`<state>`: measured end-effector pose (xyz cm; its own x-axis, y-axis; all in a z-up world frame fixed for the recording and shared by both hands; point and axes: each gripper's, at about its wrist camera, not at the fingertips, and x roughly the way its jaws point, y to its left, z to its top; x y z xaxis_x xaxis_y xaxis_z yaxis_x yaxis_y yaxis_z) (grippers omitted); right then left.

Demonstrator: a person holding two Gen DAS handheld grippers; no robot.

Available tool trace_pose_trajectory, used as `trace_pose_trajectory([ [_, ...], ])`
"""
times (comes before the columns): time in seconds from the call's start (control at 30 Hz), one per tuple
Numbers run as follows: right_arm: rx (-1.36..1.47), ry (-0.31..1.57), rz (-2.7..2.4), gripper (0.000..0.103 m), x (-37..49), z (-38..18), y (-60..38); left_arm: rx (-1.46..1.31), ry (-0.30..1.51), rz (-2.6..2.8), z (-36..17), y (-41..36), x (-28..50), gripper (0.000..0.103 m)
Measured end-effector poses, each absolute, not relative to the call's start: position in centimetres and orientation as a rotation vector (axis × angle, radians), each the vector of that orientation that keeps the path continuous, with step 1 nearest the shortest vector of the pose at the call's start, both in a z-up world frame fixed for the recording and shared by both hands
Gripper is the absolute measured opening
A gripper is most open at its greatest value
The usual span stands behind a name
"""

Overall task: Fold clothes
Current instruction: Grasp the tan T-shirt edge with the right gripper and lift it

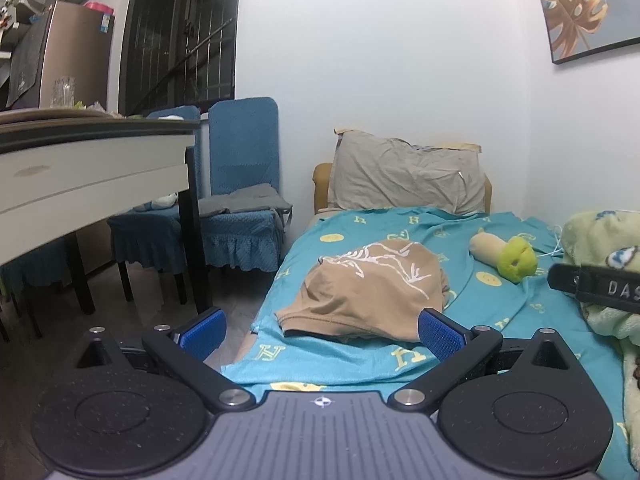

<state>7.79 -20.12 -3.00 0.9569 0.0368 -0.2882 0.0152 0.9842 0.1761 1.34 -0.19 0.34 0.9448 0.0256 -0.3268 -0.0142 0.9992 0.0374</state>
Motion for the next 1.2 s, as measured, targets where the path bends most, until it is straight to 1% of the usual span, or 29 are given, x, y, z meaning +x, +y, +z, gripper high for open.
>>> trace_pose_trajectory([
  [0.03,0.179,0.301,0.018,0.065,7.9,-3.1,-20.2,0.036,0.333,0.022,0.7,-0.3,1.5,0.103],
  [0.07,0.181,0.308,0.025,0.051,7.9,-3.1,-20.2,0.038,0.333,0.021,1.2,-0.4,1.7,0.103],
  [0.1,0.187,0.314,0.029,0.03,8.0,-3.2,-20.3,0.04,0.328,0.013,1.8,-0.5,2.0,0.103],
  [0.13,0.191,0.321,0.025,0.022,8.1,-3.3,-20.4,0.044,0.319,0.003,2.4,-0.6,2.3,0.103],
  [0.17,0.196,0.325,0.026,0.017,8.1,-3.5,-20.4,0.05,0.307,-0.005,3.0,-0.7,2.7,0.103],
  [0.27,0.21,0.336,0.029,0.015,8.3,-3.9,-20.4,0.064,0.283,-0.001,4.3,-0.7,3.8,0.103],
  [0.37,0.229,0.368,0.042,0.015,8.6,-4.3,-20.2,0.046,0.293,0.006,4.1,0.0,5.2,0.103],
  [0.43,0.247,0.413,0.061,0.016,8.9,-5.0,-19.9,0.031,0.314,0.008,3.5,0.8,6.0,0.103],
  [0.57,0.252,0.463,0.081,0.017,9.6,-6.1,-18.9,0.007,0.3,0.035,2.7,2.8,6.6,0.103],
  [0.77,0.229,0.527,0.139,0.019,14.7,-7.3,-15.0,-0.046,0.281,0.106,2.3,7.0,7.5,0.103],
  [0.83,0.22,0.551,0.164,0.022,16.6,-7.8,-13.4,-0.078,0.281,0.127,2.2,8.5,8.0,0.103],
  [0.87,0.215,0.569,0.186,0.038,17.7,-8.3,-12.4,-0.093,0.292,0.133,2.0,9.2,8.4,0.103],
  [0.9,0.217,0.582,0.203,0.062,18.7,-8.9,-11.5,-0.109,0.304,0.138,1.8,9.8,8.7,0.103],
  [0.97,0.202,0.59,0.234,0.081,20.4,-9.9,-9.8,-0.14,0.326,0.149,1.3,11.0,9.5,0.103],
  [1.0,0.186,0.585,0.247,0.079,21.1,-10.3,-8.9,-0.155,0.337,0.155,1.1,11.7,9.9,0.103],
  [1.1,0.07,0.562,0.258,0.078,23.6,-11.9,-6.0,-0.172,0.376,0.166,0.0,12.5,11.1,0.103],
  [1.2,-0.079,0.577,0.232,0.078,26.4,-13.9,-3.7,-0.177,0.417,0.18,-1.2,13.0,12.5,0.103],
])
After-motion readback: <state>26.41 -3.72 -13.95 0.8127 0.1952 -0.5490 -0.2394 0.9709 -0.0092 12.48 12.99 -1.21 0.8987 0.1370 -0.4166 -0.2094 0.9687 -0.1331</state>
